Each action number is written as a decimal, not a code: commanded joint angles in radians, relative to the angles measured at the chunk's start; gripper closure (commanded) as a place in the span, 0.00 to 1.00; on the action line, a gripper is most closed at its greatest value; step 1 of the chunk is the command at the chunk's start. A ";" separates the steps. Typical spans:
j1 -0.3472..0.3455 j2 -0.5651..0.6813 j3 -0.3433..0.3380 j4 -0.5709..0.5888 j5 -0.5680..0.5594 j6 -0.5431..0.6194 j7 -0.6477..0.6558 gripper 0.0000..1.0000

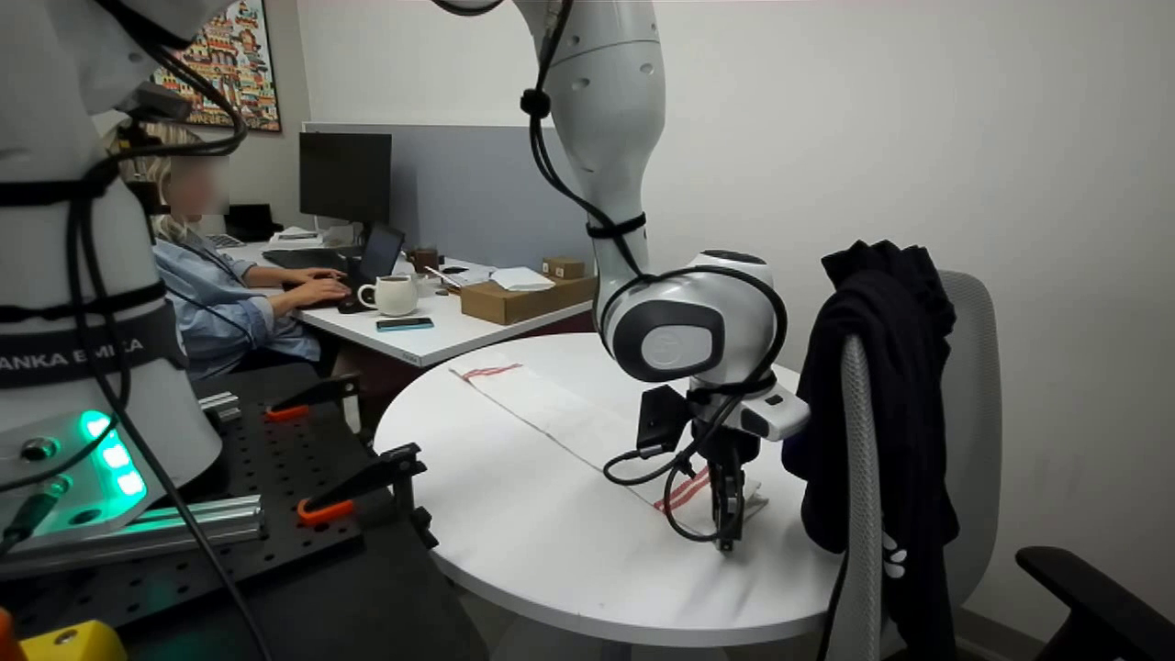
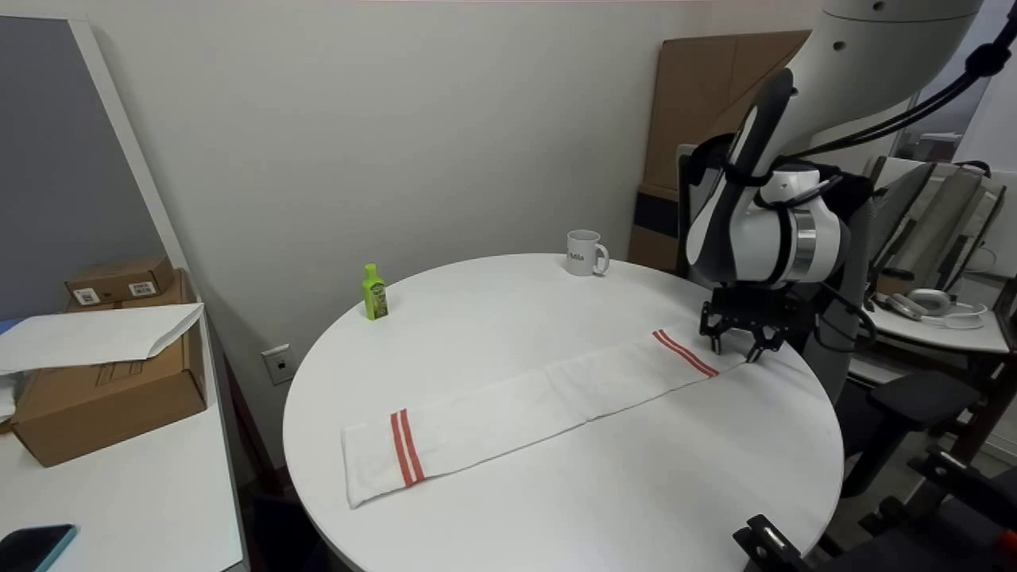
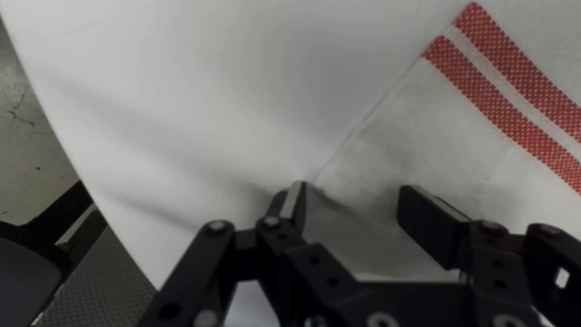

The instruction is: Fold the white towel in a zigzag pattern

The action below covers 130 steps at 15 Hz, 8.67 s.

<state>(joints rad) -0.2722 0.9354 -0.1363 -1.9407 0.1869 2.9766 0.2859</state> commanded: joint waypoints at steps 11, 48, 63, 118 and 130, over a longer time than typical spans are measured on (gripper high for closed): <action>0.049 -0.218 0.005 -0.128 0.003 -0.041 -0.054 0.97; 0.321 -0.987 0.228 -0.149 -0.439 -0.523 0.179 0.97; 0.441 -0.819 0.281 -0.081 -0.419 -0.496 0.194 0.97; 0.449 -0.738 0.119 -0.185 -0.938 -0.646 0.308 0.97; 0.491 -0.581 0.182 0.045 -1.071 -0.775 0.001 0.97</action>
<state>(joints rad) 0.2108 0.3270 0.0391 -1.9669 -0.8447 2.2480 0.3542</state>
